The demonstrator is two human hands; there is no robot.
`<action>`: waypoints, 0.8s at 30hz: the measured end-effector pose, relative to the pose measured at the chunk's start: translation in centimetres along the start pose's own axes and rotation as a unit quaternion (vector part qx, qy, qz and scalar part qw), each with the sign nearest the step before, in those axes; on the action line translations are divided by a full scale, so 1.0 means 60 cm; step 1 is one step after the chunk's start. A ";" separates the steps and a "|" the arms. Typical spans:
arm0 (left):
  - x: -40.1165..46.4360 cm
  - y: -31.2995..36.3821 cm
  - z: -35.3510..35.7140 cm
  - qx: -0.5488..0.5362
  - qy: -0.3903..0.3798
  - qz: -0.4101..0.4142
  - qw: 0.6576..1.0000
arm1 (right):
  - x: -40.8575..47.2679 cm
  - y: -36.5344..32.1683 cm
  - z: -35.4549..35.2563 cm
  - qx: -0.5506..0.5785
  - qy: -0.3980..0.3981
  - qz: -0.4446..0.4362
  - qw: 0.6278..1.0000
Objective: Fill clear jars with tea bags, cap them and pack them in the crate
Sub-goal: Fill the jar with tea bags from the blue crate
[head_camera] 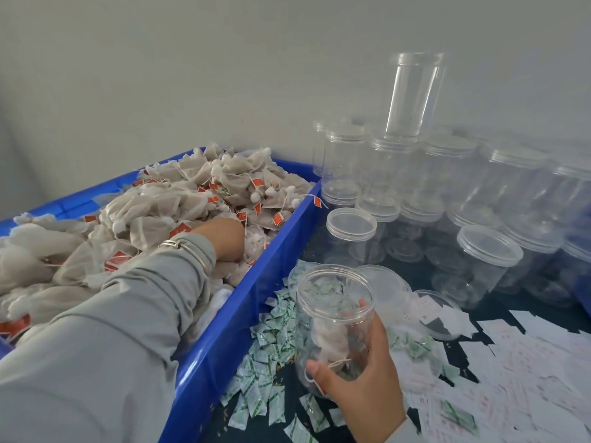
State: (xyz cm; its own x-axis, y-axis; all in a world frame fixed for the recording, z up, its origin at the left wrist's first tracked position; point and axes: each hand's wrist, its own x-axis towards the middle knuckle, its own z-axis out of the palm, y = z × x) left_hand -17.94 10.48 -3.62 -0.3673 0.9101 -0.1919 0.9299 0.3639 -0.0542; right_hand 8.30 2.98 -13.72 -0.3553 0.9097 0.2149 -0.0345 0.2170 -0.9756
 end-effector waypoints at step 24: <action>-0.100 0.063 -0.073 -0.713 -0.046 0.217 0.665 | 0.000 0.009 0.000 -0.002 0.000 0.028 1.000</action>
State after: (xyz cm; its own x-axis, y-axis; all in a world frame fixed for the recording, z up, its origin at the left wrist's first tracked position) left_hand -12.28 7.26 1.61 -0.0080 0.9987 0.0511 -0.0412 -0.0514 0.9978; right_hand 8.31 3.09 -14.25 -0.3570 0.9204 0.1593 -0.0106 0.1665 -0.9860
